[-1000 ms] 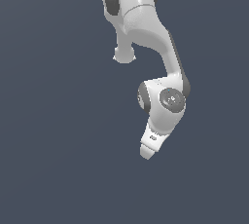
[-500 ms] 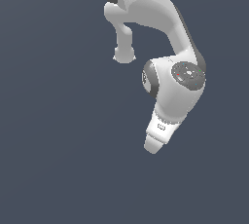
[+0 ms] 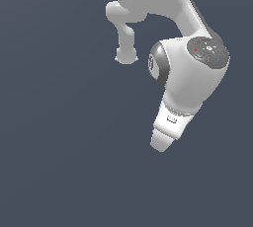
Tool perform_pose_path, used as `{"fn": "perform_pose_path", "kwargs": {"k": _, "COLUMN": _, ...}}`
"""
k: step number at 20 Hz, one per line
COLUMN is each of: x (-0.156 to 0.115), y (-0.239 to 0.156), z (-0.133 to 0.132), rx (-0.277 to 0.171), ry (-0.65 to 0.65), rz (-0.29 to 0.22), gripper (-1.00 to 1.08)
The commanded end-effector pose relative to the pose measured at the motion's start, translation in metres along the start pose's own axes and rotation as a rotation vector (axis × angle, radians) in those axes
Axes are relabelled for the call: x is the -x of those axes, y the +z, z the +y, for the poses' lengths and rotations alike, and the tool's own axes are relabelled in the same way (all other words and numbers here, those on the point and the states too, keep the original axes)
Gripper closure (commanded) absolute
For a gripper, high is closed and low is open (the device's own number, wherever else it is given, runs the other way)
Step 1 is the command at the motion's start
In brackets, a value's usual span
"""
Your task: Pick up the object and move it to a goal position.
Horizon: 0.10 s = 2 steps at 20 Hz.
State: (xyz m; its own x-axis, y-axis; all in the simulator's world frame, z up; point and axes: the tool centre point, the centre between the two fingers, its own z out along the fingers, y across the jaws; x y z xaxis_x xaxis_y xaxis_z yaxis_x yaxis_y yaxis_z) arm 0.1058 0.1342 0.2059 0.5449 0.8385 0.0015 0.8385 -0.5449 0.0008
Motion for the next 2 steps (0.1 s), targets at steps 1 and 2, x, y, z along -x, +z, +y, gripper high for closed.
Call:
{"fn": "perform_pose_path", "kwargs": {"k": 1, "x": -0.0003, "y": -0.0038, "z": 0.0001, "rx": -0.001, "ry": 0.0, "rz": -0.001, "gripper": 1.08}}
{"fn": "perform_pose_path", "kwargs": {"k": 2, "x": -0.0004, "y": -0.0041, "z": 0.0001, "rx": -0.001, "ry": 0.0, "rz": -0.001, "gripper": 1.08}}
